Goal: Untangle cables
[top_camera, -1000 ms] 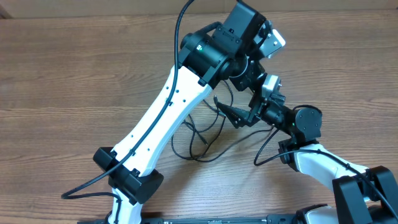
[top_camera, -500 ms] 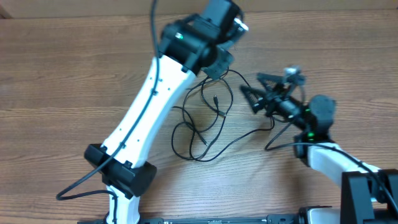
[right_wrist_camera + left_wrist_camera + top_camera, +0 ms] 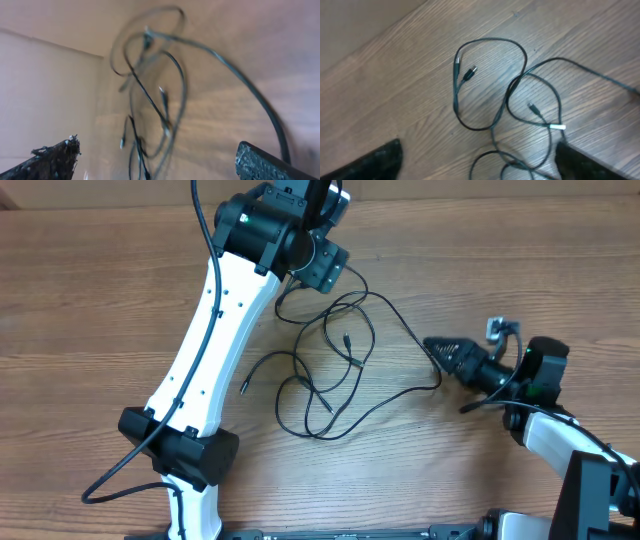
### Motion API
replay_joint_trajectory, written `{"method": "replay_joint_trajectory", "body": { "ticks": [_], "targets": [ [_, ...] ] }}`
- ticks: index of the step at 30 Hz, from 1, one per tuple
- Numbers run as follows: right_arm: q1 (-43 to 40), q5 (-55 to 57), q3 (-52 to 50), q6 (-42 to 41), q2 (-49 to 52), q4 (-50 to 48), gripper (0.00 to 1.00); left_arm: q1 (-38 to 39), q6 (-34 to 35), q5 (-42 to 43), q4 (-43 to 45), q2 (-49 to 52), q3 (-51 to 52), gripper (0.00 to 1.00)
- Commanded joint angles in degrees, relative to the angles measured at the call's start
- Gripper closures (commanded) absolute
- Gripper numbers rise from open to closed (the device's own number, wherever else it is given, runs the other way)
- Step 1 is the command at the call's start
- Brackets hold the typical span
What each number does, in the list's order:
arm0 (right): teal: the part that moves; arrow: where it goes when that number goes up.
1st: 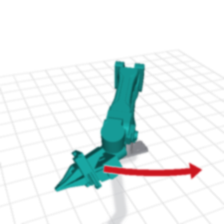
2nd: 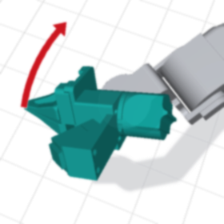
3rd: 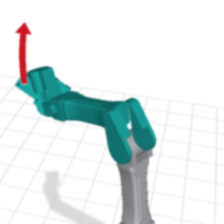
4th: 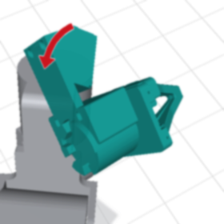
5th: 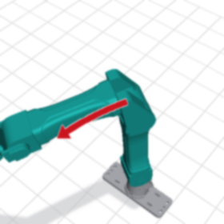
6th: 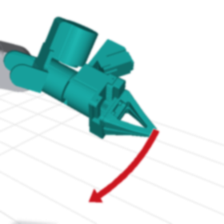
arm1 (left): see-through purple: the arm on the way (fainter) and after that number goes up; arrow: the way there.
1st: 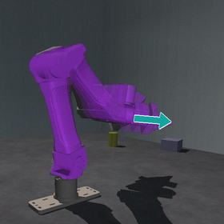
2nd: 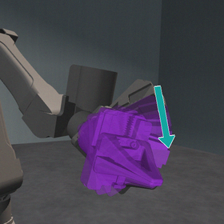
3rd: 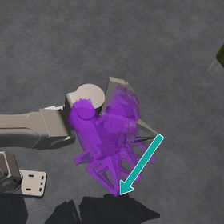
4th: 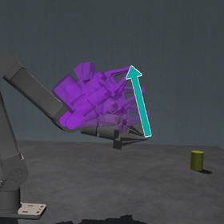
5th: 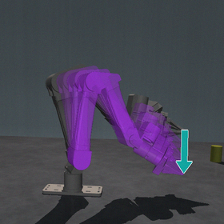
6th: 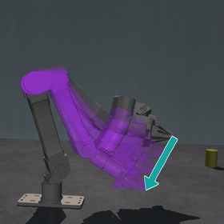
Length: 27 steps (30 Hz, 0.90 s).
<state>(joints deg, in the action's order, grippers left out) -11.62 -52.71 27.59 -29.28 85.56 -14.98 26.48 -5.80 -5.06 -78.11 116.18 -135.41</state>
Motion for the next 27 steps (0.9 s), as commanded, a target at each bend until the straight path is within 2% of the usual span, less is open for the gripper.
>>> {"method": "replay_joint_trajectory", "body": {
  "ticks": [1,11,18,22,27],
  "targets": [
    [-0.2,2.1,0.2,4.5,-0.6,4.9,0.00,-0.3,-0.5,0.5,0.3,0.3,-0.8,0.00],
    [-0.2,7.2,0.2,3.9,-0.6,16.9,0.00,-0.3,-0.6,0.5,0.3,0.3,-0.8,0.00],
    [-0.1,11.1,0.2,4.3,-0.6,21.6,0.00,-0.3,-0.6,0.6,0.2,0.3,-0.8,0.00],
    [0.0,9.6,0.2,4.2,-0.6,23.3,0.00,-0.3,-0.6,0.6,0.2,0.3,-0.8,0.00],
    [0.0,2.3,0.2,4.2,-0.6,27.6,0.00,-0.3,-0.6,0.6,0.2,0.3,-0.8,0.00]
  ]
}}
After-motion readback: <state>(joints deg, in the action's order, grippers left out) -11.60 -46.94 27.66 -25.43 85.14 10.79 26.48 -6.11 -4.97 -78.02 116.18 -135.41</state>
